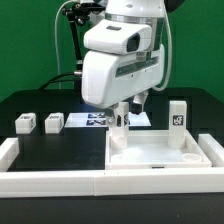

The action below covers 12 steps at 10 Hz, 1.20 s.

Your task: Assemble square table

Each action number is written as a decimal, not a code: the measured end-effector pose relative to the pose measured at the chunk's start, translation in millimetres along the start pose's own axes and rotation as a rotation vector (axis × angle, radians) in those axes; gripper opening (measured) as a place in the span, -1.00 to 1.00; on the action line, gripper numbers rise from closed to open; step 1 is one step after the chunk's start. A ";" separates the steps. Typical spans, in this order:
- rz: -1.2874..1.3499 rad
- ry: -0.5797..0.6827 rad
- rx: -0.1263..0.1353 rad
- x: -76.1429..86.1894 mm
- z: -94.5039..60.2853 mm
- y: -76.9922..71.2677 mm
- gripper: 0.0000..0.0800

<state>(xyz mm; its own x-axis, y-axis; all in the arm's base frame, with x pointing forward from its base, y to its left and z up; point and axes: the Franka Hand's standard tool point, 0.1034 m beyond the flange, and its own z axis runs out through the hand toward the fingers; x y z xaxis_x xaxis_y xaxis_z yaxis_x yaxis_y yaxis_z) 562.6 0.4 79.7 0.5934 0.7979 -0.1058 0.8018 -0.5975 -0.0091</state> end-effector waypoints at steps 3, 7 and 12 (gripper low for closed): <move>0.201 0.018 0.032 0.3 0.6 -2.1 0.62; 0.635 0.004 0.096 -36.2 -1.5 14.1 0.62; 0.881 0.003 0.129 -80.0 2.3 20.8 0.62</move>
Offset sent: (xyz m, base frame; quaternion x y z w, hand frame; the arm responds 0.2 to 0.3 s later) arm -0.0153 -0.0512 0.0006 0.0748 -0.0066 0.3690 0.9264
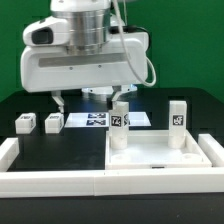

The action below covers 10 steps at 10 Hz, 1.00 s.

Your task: Assemble square table

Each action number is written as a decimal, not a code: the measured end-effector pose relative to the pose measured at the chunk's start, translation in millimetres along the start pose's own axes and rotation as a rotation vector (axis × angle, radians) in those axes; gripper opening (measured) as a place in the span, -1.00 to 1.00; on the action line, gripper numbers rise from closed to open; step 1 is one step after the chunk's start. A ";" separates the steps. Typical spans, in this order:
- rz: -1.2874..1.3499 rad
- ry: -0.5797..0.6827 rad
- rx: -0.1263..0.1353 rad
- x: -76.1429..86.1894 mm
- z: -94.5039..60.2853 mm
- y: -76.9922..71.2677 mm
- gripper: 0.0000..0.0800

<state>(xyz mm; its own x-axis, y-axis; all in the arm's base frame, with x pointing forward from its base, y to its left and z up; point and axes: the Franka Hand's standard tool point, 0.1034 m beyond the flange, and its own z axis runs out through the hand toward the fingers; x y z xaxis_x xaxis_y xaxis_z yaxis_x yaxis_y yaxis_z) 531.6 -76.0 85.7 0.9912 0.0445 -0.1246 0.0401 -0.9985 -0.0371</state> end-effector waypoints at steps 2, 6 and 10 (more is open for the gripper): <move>0.102 -0.001 0.000 -6.2 -0.1 10.2 0.62; 0.078 -0.003 0.001 -5.5 1.0 6.6 0.62; 0.146 0.000 -0.008 -41.6 21.6 16.2 0.62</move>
Offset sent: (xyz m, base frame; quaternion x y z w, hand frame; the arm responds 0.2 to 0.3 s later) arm 0.0000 0.0000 0.0000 0.0000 0.0000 0.0000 1.0000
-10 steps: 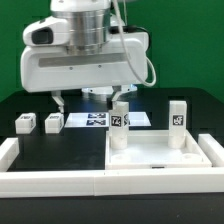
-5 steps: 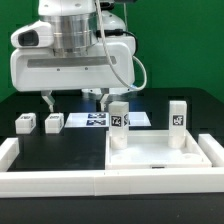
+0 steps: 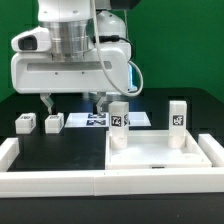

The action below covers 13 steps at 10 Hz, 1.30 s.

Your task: Assemble square table

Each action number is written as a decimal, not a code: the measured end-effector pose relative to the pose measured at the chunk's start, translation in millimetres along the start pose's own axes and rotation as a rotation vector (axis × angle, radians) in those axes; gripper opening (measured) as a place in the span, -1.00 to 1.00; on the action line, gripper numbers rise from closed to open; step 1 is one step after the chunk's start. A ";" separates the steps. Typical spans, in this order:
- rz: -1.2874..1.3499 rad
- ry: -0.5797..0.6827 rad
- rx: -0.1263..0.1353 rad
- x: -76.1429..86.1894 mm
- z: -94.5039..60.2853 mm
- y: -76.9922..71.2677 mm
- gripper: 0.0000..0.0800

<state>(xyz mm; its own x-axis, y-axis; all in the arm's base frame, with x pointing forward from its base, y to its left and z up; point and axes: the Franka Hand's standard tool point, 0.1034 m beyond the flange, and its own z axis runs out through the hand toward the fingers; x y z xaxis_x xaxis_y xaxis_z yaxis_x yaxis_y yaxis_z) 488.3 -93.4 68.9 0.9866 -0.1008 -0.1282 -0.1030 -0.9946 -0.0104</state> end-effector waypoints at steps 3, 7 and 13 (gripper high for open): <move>0.003 -0.022 -0.008 -20.6 8.4 24.0 0.62; -0.016 -0.025 -0.009 -21.4 9.4 24.3 0.62; -0.040 -0.032 -0.013 -45.8 25.0 63.9 0.62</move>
Offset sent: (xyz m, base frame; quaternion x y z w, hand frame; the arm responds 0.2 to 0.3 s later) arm -0.0241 -0.0337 -0.0019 -0.0009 -0.0202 0.0162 0.9997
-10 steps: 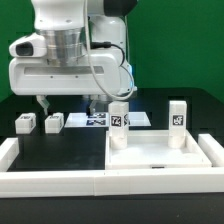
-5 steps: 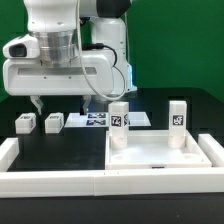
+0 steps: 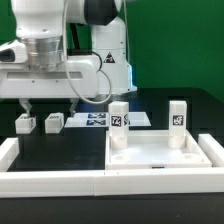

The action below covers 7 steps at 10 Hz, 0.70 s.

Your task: Assemble square table

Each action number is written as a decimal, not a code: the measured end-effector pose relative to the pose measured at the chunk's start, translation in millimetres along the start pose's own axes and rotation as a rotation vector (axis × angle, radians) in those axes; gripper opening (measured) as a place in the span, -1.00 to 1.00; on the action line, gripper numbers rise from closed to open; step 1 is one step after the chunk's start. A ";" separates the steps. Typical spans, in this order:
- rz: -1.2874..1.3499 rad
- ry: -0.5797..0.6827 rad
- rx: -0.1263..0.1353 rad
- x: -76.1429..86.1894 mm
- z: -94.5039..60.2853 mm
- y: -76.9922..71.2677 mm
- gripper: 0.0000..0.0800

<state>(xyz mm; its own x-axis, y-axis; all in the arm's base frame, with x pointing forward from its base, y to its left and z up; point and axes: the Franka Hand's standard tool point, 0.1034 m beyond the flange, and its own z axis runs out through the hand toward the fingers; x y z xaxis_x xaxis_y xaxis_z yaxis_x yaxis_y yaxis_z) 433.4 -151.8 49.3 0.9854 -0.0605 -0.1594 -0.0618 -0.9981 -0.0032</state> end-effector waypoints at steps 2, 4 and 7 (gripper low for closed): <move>-0.006 -0.008 0.005 -2.1 0.9 4.1 0.62; -0.015 -0.016 0.007 -1.6 1.0 2.5 0.62; -0.024 -0.173 0.038 -7.4 7.6 -5.0 0.62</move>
Offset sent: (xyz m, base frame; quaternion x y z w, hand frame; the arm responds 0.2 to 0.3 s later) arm 0.0000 0.0000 0.0000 0.0000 0.0000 0.0000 1.0000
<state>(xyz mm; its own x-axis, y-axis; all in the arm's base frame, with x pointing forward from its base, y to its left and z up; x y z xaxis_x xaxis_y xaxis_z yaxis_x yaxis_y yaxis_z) 425.2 -146.2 43.0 0.9447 -0.0299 -0.3265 -0.0476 -0.9978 -0.0463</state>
